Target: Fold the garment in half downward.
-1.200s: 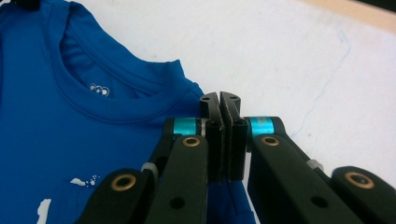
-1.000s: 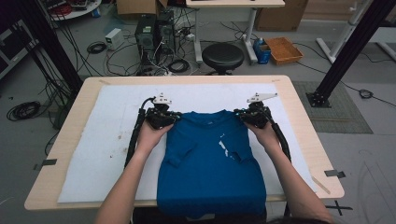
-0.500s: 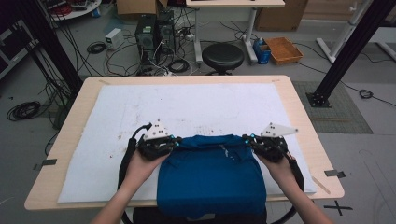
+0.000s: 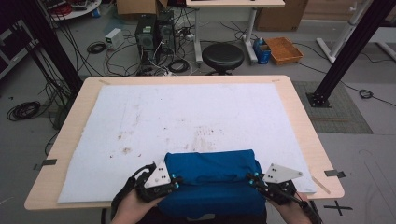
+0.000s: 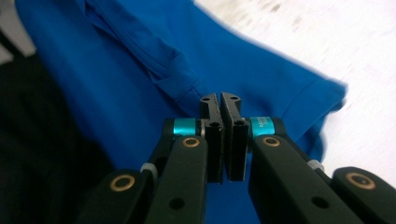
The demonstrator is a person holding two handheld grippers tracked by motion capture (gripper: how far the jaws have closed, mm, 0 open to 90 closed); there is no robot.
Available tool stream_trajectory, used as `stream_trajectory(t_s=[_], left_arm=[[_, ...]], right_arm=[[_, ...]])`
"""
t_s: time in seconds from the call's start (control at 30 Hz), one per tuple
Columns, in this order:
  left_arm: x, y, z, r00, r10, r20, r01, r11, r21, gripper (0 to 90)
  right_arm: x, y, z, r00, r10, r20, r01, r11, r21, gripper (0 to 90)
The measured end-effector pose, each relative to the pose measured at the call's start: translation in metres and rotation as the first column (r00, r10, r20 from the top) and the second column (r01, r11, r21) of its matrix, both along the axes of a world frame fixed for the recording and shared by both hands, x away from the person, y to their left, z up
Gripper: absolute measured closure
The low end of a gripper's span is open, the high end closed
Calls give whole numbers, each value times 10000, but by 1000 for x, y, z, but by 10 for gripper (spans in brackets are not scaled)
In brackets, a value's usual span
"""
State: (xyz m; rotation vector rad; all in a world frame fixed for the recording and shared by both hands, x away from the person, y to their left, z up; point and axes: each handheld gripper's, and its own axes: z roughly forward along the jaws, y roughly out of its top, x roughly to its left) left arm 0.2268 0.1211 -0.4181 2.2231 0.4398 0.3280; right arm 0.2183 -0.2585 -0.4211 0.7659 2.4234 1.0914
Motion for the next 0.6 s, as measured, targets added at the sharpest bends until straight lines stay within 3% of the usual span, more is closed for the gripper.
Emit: stream_trajectory(t_s=[0.1, 0.2, 0.33, 0.4, 0.43, 0.47, 0.5, 0.53, 0.57, 0.6], left_arm=[[-9, -4, -9, 9988, -376, -328, 390, 9983, 428, 789], [-14, -4, -11, 9975, -574, -412, 597, 9966, 564, 702], [-7, 0, -3, 9997, -81, -211, 83, 9999, 123, 626], [3, 2, 4, 9987, 513, 21, -512, 9982, -313, 620], [9, 3, 6, 9955, 950, 66, -946, 9944, -462, 599], [17, 4, 9, 9903, 1392, 13, -1388, 9881, -658, 570], [25, 4, 11, 9846, 1745, 1, -1739, 9811, -853, 567], [34, 5, 11, 9768, 2139, 35, -2125, 9721, -996, 567], [43, 5, 11, 9654, 2608, -36, -2597, 9599, -1056, 549], [53, 5, 10, 9549, 2958, -239, -2967, 9500, -968, 549]], right_arm=[[-5, 0, -3, 9999, 133, -21, -133, 9998, -148, 879], [-9, -1, -2, 9997, 247, -81, -248, 9996, -129, 841], [-5, -4, 7, 9999, 20, 131, -22, 9999, 149, 784], [-1, -5, 9, 9996, -208, 211, 204, 9996, 183, 704], [5, -7, 12, 9984, -443, 345, 434, 9987, 248, 698], [21, -10, 17, 9943, -983, 408, 958, 9937, 582, 636], [30, -12, 19, 9914, -1271, 311, 1241, 9887, 845, 634], [30, -12, 19, 9914, -1271, 311, 1241, 9887, 845, 634], [50, -13, 20, 9823, -1866, 143, 1836, 9756, 1202, 579], [50, -13, 20, 9823, -1866, 143, 1836, 9756, 1202, 579]])
